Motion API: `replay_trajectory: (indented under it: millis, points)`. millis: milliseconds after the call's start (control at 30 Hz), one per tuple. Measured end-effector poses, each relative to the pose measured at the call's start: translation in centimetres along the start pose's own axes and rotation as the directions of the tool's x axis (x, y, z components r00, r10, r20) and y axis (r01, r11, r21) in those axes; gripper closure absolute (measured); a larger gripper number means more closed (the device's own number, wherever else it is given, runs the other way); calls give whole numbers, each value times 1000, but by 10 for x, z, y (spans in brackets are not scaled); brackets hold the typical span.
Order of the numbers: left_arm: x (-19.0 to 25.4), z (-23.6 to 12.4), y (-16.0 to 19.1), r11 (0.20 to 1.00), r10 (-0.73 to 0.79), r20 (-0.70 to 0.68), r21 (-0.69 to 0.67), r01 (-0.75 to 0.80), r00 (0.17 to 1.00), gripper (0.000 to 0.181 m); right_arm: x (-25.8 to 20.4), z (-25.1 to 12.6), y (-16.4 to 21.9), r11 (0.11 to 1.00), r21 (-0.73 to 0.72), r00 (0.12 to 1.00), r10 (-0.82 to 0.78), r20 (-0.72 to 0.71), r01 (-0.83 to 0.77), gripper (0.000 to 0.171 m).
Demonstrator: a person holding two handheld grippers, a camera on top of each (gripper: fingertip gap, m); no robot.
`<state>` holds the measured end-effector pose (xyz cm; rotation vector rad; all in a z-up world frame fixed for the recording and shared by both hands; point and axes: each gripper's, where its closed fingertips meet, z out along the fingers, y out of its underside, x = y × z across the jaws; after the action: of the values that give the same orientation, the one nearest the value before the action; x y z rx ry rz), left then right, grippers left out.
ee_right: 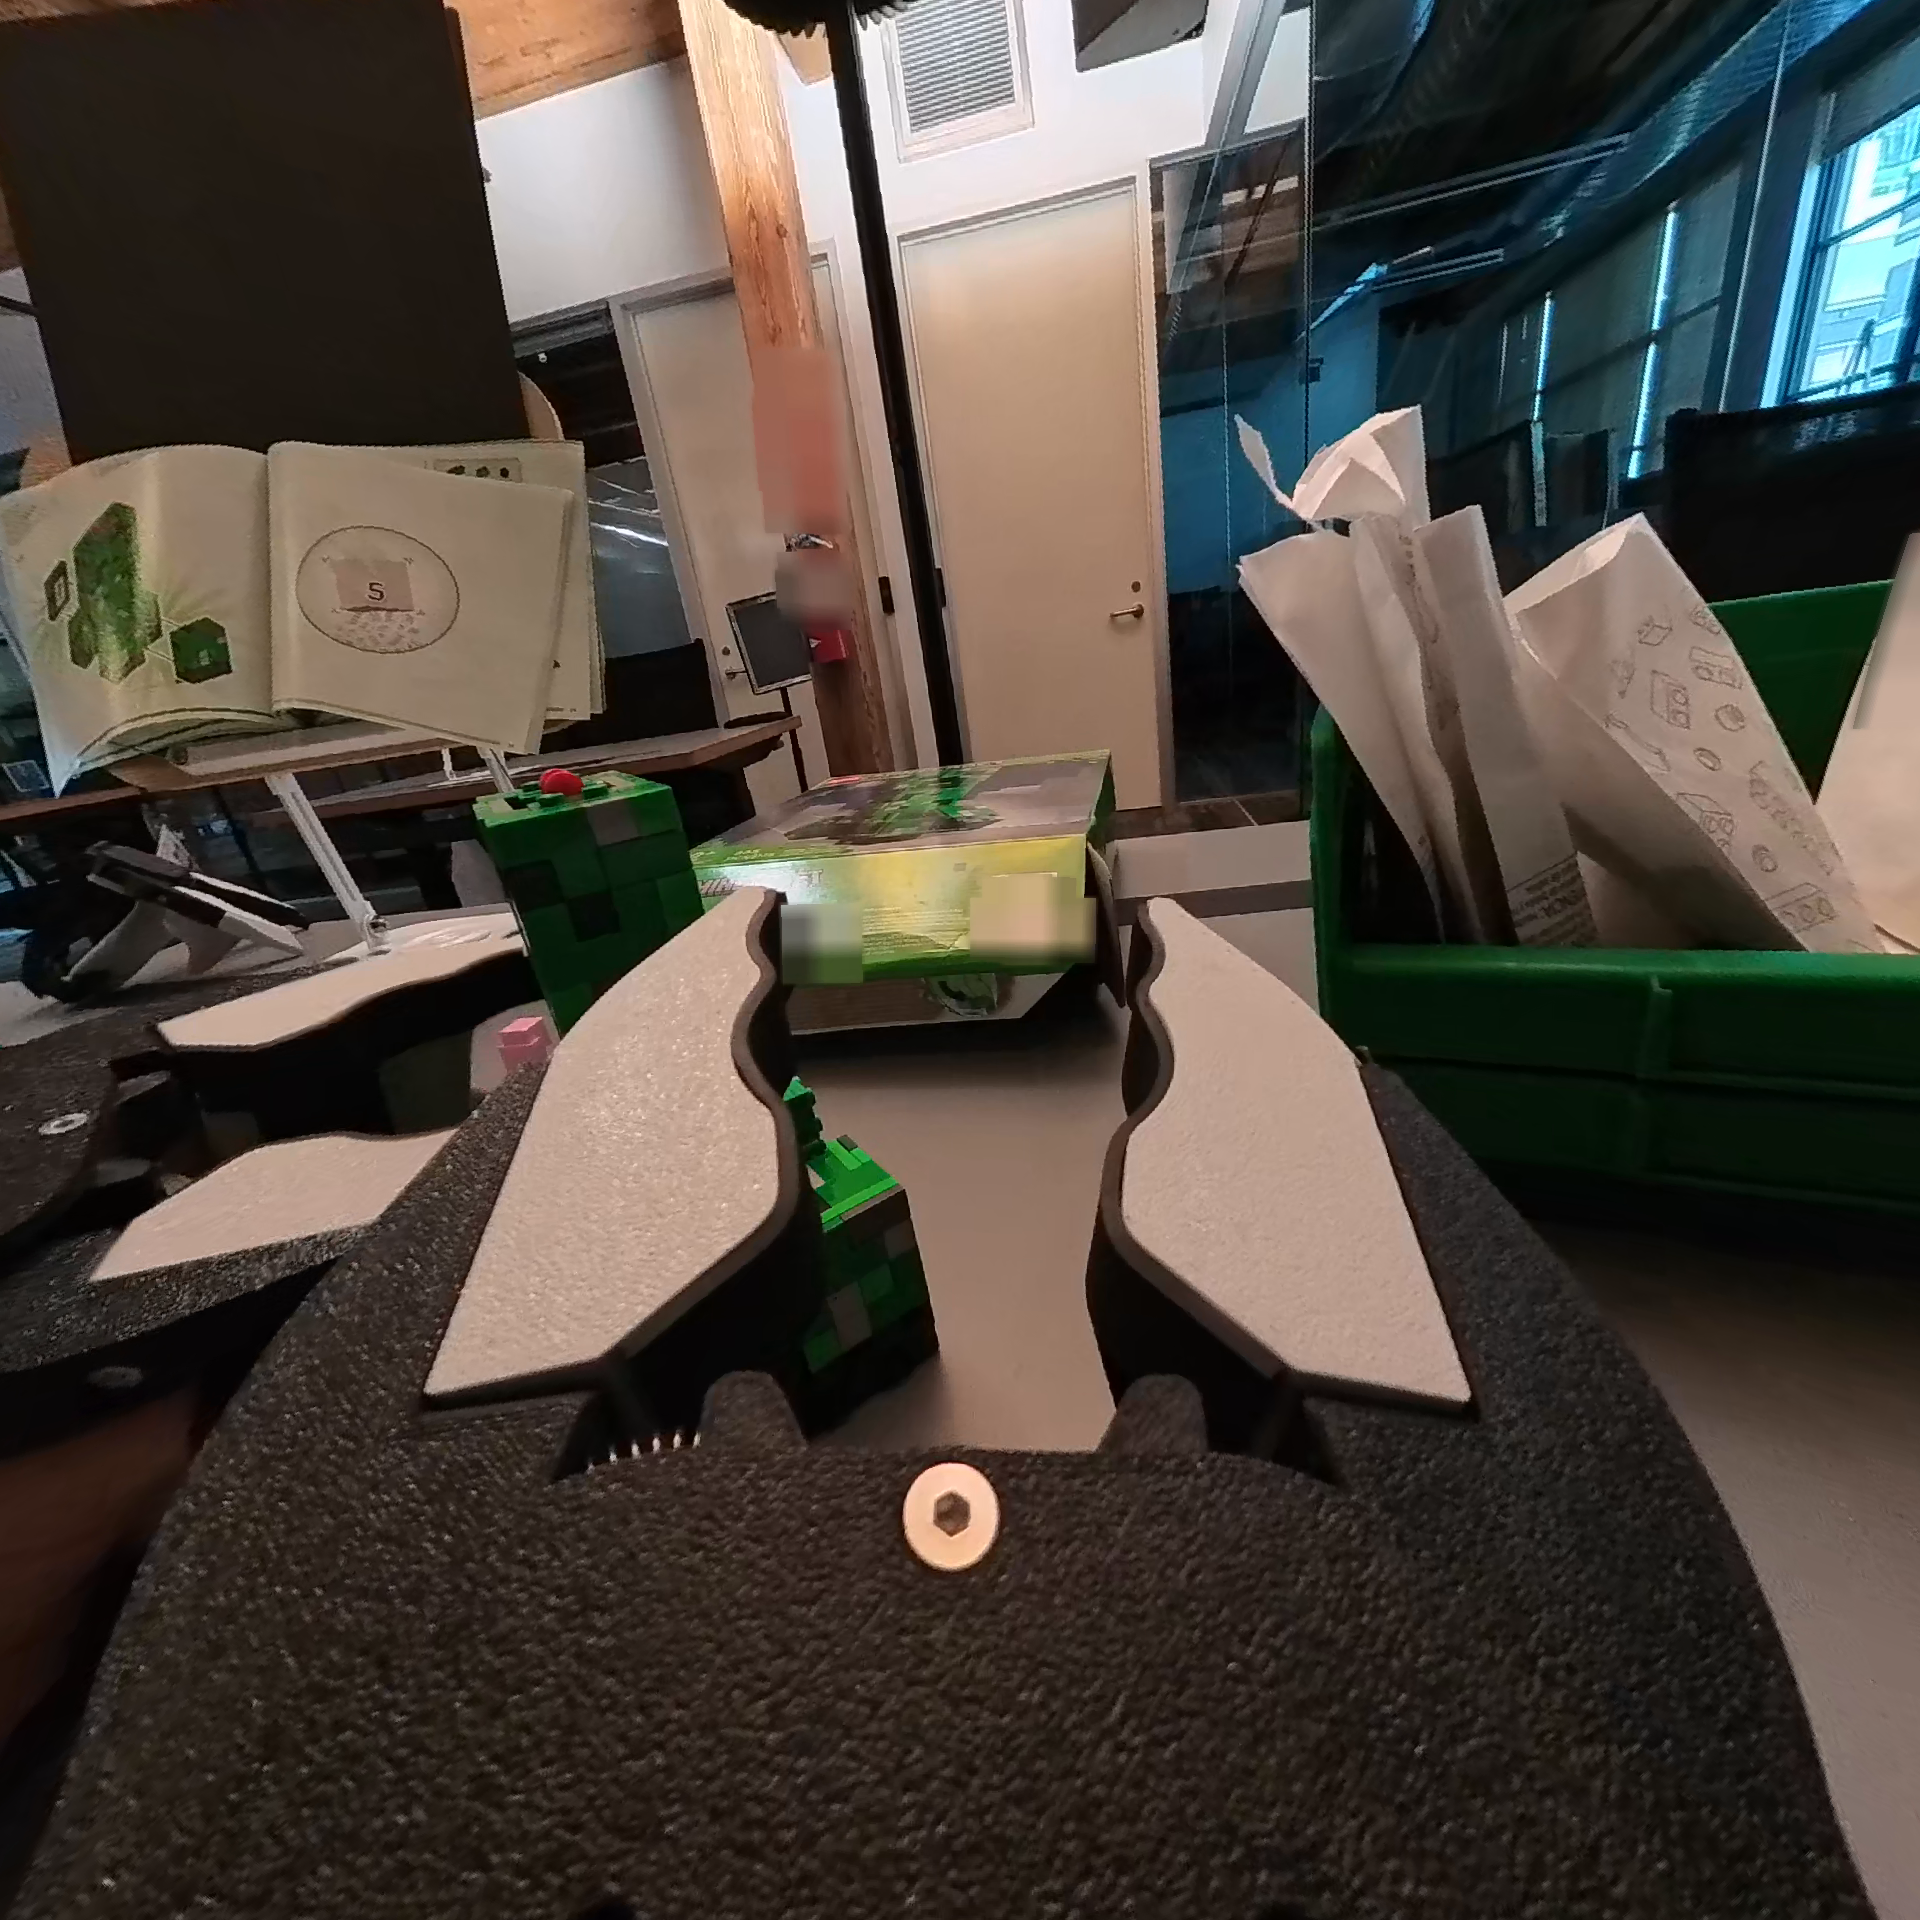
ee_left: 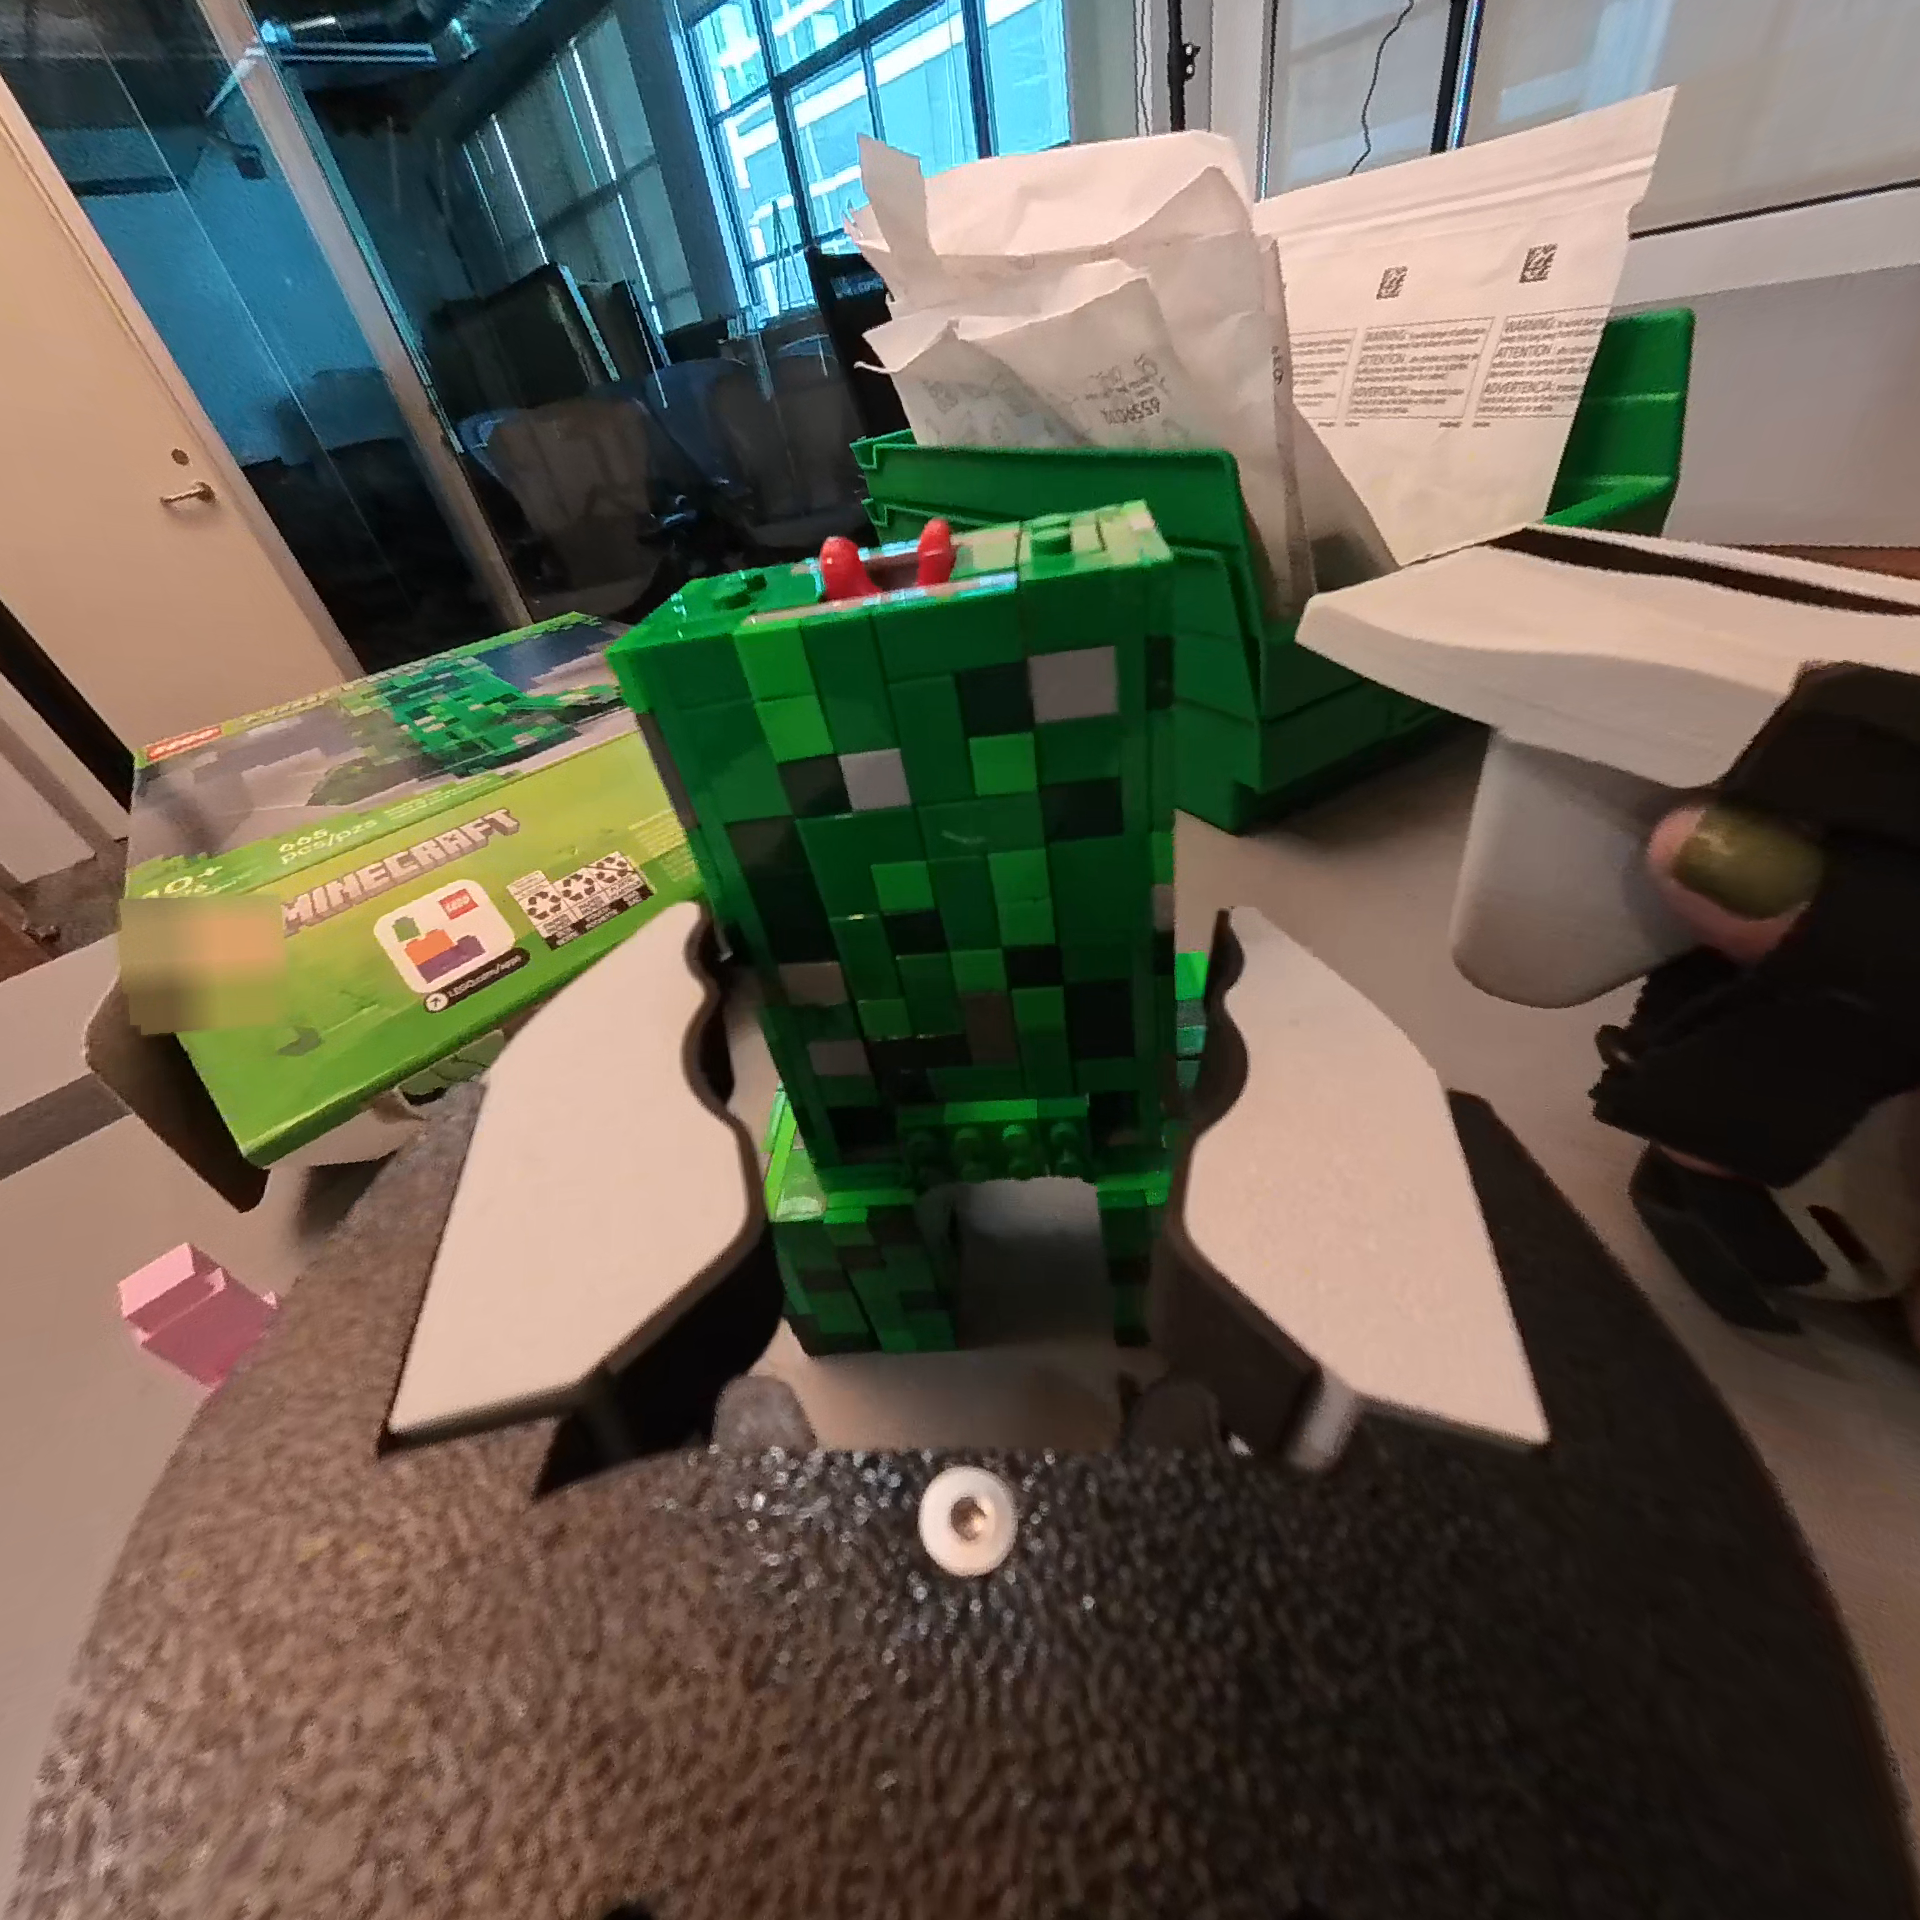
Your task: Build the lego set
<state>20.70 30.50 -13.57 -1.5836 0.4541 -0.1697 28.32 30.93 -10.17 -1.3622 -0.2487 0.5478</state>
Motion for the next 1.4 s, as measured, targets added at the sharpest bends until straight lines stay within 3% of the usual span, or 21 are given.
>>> replay_trajectory:
  millis: [133, 233, 300, 467, 567, 700, 1400]
  points:
    - [-1, -2, 0, 1000, 16, 1, 4, -16, 1000, 83, 0, 0, -1, 1000, 2, 1000, -1, -2, 1, 109]
    - [-7, -19, -3, 999, 21, 9, 44, -21, 1000, 57, 3, -3, -2, 1000, 8, 1000, -9, -16, 9, 109]
    - [-14, -34, -4, 997, 32, 21, 73, -33, 999, 51, 6, -6, -4, 1000, 13, 1000, -3, -22, 3, 109]
    - [-20, -51, 27, 989, -53, -93, -143, 39, 994, 73, 12, -9, -7, 999, 28, 998, 38, -40, -37, 109]
    - [-12, -53, 41, 966, -103, -183, -252, 55, 978, 66, 12, -9, -7, 999, 29, 998, 35, -43, -34, 109]
    - [-1, -51, 58, 928, -110, -245, -371, 11, 963, 88, 10, -8, -6, 1000, 19, 999, 20, -39, -20, 109]
    - [1, -24, 56, 929, -98, -246, -370, 0, 964, 97, 8, -6, -4, 1000, 7, 999, 9, -33, -9, 109]
